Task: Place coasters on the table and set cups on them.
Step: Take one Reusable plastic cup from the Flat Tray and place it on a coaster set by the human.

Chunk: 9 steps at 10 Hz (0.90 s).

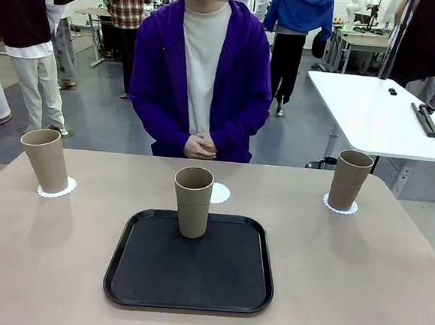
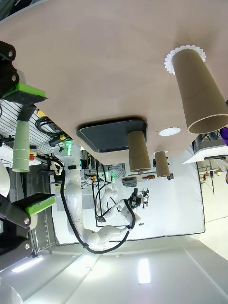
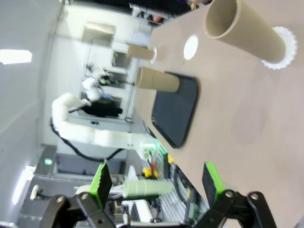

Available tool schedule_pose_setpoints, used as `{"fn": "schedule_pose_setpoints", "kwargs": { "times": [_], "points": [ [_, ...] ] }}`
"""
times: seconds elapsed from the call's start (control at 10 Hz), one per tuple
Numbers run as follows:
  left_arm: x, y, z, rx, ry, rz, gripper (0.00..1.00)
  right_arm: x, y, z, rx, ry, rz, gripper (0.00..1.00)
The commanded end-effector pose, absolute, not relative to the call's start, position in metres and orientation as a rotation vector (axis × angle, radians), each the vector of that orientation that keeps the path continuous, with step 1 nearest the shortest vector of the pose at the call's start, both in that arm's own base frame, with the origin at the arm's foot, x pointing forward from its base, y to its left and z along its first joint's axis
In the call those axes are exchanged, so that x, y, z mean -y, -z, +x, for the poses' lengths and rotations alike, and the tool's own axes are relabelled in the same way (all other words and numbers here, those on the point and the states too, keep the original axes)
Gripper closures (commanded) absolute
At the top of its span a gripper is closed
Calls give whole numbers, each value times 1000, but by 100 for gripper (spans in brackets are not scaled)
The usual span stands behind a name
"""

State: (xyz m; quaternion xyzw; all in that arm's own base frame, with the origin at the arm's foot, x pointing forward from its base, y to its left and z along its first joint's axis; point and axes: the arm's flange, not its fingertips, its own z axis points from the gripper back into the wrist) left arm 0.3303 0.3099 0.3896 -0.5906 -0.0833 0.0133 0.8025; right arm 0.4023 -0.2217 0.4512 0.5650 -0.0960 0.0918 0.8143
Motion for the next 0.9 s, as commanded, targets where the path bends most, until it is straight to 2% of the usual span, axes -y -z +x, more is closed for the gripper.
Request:
{"fn": "schedule_pose_setpoints", "kwargs": {
  "times": [0.0,0.4,0.8],
  "points": [
    [-310,-390,329,180,-33,-1265,0,190,-499,419,157,-308,972,0],
    [-310,-390,329,180,-33,-1265,0,66,-573,434,252,-627,567,0],
    [-310,-390,329,180,-33,-1265,0,-66,-563,421,267,-933,356,0]
  ]
}}
